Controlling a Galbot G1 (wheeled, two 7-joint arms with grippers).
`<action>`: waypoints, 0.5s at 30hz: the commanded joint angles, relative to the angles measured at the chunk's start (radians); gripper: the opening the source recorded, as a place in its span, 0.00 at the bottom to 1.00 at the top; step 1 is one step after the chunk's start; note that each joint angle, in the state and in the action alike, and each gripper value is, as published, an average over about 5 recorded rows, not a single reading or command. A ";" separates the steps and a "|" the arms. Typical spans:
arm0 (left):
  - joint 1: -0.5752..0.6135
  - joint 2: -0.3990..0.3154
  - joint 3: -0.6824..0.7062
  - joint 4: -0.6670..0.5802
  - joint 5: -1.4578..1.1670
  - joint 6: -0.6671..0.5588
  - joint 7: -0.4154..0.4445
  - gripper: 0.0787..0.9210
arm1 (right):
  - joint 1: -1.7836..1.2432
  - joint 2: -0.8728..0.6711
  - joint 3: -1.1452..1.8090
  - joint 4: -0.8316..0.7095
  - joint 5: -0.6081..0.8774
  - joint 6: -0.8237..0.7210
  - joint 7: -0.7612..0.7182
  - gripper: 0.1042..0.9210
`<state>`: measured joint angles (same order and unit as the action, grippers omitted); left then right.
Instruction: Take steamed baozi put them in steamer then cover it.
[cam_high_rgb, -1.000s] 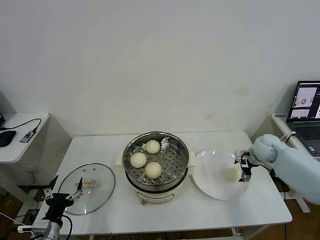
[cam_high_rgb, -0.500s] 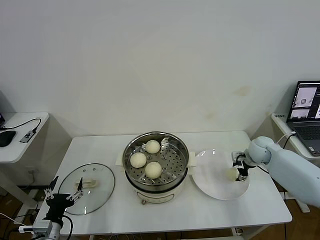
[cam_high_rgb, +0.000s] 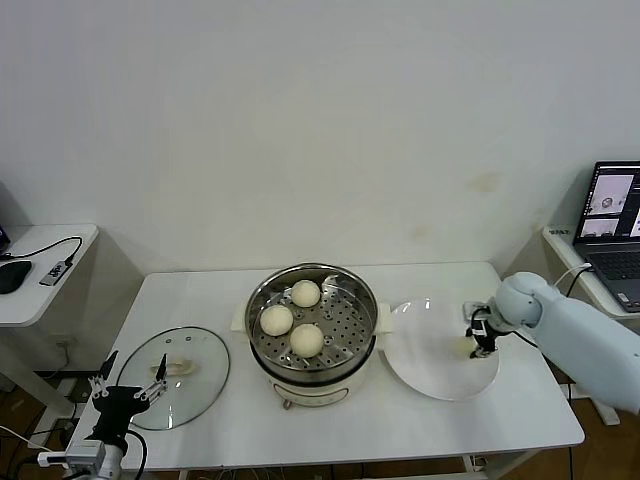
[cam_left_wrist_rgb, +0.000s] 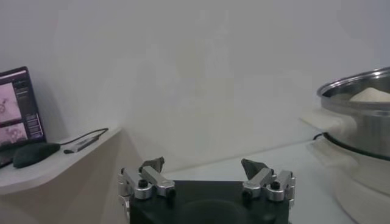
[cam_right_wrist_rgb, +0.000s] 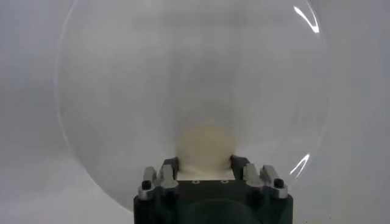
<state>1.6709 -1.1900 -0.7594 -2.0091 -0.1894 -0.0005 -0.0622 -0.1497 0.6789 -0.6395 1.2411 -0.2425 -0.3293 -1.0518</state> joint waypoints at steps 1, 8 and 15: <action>-0.002 0.003 -0.001 -0.001 -0.001 0.002 0.000 0.88 | 0.205 -0.051 -0.137 0.091 0.119 -0.034 -0.002 0.48; -0.011 0.005 0.007 -0.002 -0.002 0.003 -0.001 0.88 | 0.559 -0.037 -0.368 0.196 0.335 -0.096 0.001 0.50; -0.016 0.012 0.009 -0.003 -0.006 0.003 -0.001 0.88 | 0.859 0.086 -0.568 0.271 0.559 -0.190 0.035 0.50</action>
<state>1.6565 -1.1791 -0.7518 -2.0122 -0.1941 0.0025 -0.0636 0.2811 0.6724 -0.9283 1.4003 0.0226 -0.4199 -1.0402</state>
